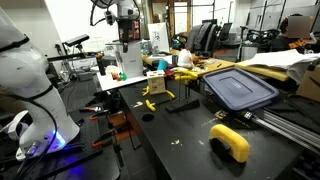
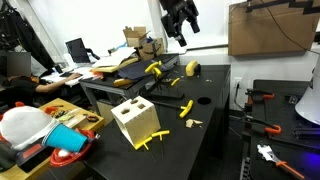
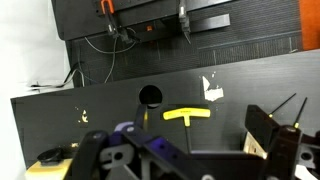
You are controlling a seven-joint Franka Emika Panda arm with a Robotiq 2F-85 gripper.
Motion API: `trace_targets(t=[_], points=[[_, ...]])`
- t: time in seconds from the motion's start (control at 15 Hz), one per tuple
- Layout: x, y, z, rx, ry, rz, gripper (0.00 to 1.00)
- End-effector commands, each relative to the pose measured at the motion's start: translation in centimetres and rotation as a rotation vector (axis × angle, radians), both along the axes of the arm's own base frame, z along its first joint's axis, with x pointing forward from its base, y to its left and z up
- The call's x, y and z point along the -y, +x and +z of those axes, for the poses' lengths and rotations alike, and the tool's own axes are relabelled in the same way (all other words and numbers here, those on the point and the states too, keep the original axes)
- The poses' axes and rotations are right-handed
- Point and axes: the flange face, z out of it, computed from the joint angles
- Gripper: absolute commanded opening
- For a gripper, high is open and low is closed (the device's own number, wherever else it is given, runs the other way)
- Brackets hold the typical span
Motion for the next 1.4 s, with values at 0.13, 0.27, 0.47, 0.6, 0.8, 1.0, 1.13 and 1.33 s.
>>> trace_targets(t=[0.13,0.27,0.47,0.6,0.8,1.0,1.13,1.33], points=[[0.0,0.0,0.0,-0.001,0.000,0.000,1.00],[0.0,0.0,0.0,-0.001,0.000,0.000,1.00],[0.0,0.0,0.0,-0.001,0.000,0.000,1.00],[0.0,0.0,0.0,-0.001,0.000,0.000,1.00],[0.0,0.0,0.0,-0.001,0.000,0.000,1.00],[-0.1,0.6,-0.3,0.014,-0.003,0.005,1.00],[-0.7,1.4,-1.1,0.040,0.017,0.021,1.00],[-2.3,2.9,-2.6,0.101,0.054,0.061,1.00]])
